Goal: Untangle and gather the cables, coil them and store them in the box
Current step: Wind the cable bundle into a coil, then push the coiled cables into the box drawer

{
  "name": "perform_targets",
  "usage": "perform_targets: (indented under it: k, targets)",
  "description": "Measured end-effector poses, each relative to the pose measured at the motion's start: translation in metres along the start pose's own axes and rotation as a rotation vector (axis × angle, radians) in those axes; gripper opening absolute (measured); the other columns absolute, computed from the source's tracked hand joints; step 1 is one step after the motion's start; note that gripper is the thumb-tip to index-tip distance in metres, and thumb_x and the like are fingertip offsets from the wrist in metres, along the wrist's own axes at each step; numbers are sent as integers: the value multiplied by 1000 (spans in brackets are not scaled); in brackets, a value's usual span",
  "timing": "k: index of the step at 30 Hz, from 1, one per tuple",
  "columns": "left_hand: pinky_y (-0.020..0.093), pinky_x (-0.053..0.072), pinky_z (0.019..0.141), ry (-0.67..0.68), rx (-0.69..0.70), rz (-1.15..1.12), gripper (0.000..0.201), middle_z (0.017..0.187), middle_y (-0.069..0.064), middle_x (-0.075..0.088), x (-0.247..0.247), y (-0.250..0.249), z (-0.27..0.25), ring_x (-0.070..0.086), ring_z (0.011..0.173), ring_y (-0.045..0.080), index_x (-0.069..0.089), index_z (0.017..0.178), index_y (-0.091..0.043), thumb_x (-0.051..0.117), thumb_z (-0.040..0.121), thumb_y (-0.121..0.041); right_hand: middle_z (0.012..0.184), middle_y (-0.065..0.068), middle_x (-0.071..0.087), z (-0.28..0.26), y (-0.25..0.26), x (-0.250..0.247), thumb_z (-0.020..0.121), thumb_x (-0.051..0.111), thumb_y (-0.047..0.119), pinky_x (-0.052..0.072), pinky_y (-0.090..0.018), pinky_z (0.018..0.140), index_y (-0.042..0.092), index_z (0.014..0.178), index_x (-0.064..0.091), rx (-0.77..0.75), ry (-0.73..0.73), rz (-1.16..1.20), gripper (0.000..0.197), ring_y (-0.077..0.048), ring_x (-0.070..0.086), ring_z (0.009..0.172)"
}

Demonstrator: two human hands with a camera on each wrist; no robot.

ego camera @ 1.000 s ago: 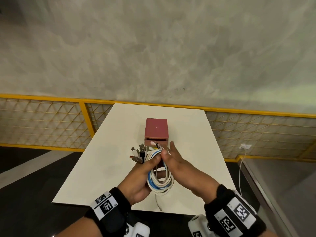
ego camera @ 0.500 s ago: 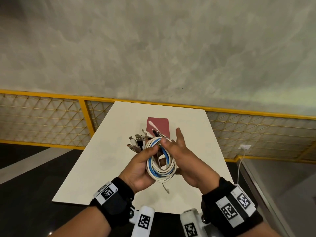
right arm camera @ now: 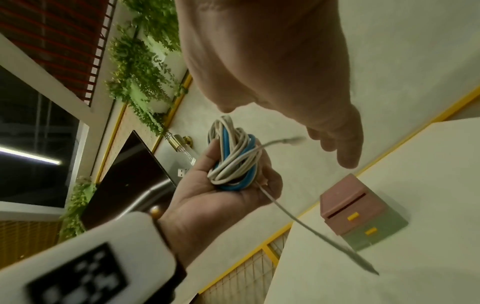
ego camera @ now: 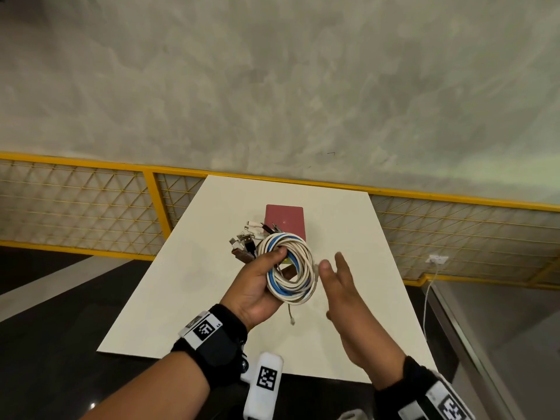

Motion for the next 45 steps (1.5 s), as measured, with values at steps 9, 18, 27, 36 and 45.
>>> perform_targets:
  k: [9,18,27,36,45]
  targets:
    - [55,44,106,-67,7,26,38,103,17,71,-6,4,6,67,94,29,66,116,-2,65,81,-18,119,-26,67,-9,-67,27,84,40,75,50,-50,93,0,131,45,627,319,688,88,-40,65,111]
    - [43,58,85,-9,-60,264,36,106,26,70,-17,21,1,70,94,34,65,115,8,67,84,-9,111,-27,70,26,-32,20,85,50,4,51,-46,88,-7,110,68,354,159,738,32,-39,65,101]
    - [39,54,86,65,-142,736,25,101,17,74,-35,7,20,70,92,30,71,107,-4,69,83,-6,118,-8,72,43,-31,37,95,31,63,43,-48,108,22,123,65,279,292,430,60,-22,66,114]
    - [44,54,92,38,-241,445,39,113,23,71,-51,17,42,68,102,33,65,119,-1,72,83,-11,119,-4,72,83,-36,40,91,23,72,46,-56,102,32,123,64,376,395,270,65,-24,67,112]
    - [41,57,77,-181,-158,249,33,101,23,72,-91,34,70,72,87,34,65,117,0,67,85,-10,118,-6,72,139,-54,61,87,18,79,35,-65,105,35,116,67,623,461,-17,72,-36,61,115]
Point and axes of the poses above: each hand's wrist, its own z-axis towards the middle knuckle, its own x-axis out of the palm, y = z × x, the point moved 4 cm from there along z, towards the middle knuckle
